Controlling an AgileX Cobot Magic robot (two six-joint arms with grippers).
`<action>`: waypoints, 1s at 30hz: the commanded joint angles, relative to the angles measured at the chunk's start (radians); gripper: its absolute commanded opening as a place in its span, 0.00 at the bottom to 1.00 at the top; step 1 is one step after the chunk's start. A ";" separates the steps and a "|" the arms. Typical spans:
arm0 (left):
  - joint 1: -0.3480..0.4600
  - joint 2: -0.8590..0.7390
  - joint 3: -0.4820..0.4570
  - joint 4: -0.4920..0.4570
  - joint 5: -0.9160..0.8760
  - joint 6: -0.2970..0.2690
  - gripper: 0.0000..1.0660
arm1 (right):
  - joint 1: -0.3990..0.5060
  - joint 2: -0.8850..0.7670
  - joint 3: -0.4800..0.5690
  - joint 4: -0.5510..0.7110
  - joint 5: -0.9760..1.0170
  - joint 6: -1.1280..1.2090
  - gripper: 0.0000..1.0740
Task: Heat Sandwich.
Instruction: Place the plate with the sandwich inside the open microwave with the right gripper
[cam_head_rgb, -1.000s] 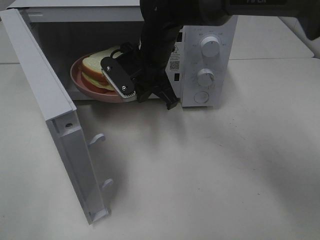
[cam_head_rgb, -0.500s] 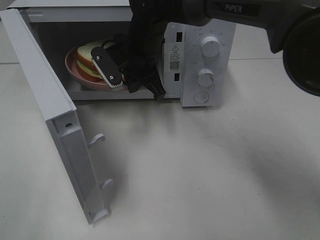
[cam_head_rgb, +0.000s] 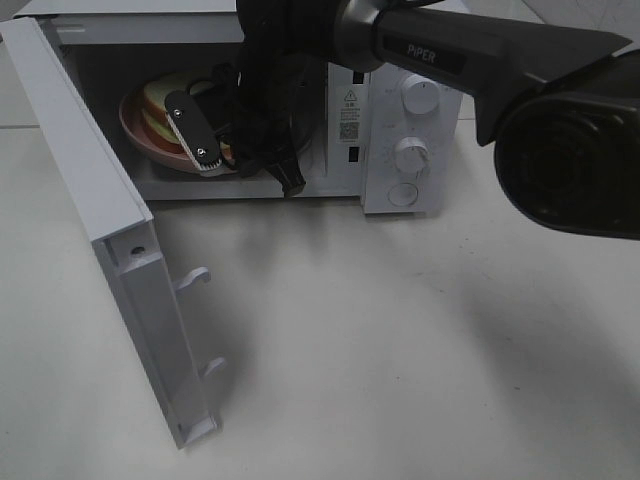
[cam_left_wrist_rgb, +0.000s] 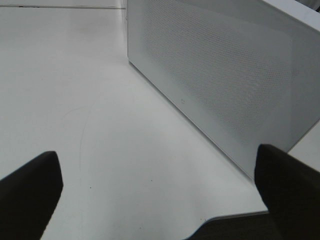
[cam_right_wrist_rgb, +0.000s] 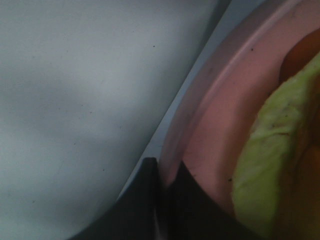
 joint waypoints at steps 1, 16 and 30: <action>-0.003 -0.016 0.003 -0.001 -0.013 -0.006 0.93 | 0.005 0.021 -0.049 -0.001 -0.016 0.025 0.01; -0.003 -0.016 0.003 -0.001 -0.013 -0.006 0.93 | 0.005 0.063 -0.068 -0.043 -0.091 0.021 0.02; -0.003 -0.016 0.003 -0.001 -0.013 -0.007 0.93 | 0.002 0.097 -0.088 -0.044 -0.105 0.077 0.10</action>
